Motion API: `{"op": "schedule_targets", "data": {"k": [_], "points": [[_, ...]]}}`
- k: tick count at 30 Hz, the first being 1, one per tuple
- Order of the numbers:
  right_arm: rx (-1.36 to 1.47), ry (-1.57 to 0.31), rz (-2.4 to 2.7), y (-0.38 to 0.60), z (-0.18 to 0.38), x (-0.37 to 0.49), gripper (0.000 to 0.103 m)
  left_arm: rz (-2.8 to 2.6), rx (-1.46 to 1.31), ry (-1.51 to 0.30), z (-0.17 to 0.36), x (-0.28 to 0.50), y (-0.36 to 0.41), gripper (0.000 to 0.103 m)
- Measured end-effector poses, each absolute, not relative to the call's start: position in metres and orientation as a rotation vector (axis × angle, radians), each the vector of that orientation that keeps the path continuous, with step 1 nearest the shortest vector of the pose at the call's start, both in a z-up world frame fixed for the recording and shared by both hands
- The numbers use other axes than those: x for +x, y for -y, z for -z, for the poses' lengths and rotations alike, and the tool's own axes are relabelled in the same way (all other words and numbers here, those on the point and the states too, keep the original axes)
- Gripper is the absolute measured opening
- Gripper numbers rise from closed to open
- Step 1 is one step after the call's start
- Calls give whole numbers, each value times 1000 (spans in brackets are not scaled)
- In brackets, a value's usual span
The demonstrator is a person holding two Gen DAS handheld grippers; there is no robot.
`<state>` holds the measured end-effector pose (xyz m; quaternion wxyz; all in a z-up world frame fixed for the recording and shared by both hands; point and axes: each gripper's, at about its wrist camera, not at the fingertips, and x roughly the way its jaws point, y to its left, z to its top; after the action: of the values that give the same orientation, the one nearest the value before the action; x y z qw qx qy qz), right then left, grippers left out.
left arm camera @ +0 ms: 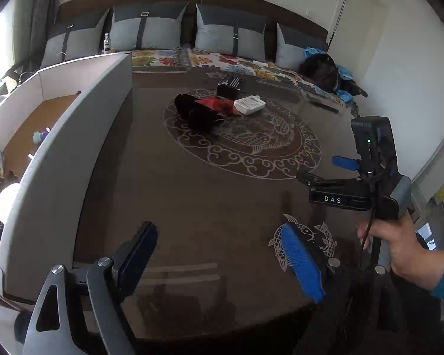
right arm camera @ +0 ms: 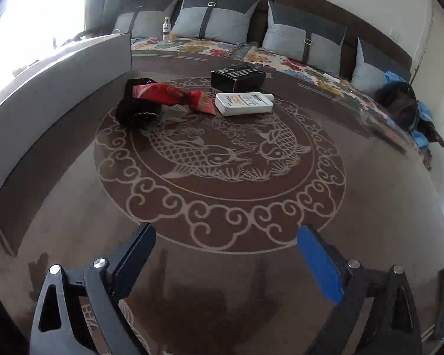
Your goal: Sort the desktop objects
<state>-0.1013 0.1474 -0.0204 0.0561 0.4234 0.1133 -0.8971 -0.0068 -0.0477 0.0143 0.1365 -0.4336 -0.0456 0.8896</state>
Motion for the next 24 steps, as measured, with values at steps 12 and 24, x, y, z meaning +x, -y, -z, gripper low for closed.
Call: {"op": "schedule_targets", "data": {"k": [12, 24], "points": [[1371, -98, 2719, -222, 41, -88, 99, -2541, -1448, -35, 45, -47, -21, 86], [1369, -104, 2714, -220, 43, -89, 103, -2579, -1438, -144, 52, -74, -36, 103]]}}
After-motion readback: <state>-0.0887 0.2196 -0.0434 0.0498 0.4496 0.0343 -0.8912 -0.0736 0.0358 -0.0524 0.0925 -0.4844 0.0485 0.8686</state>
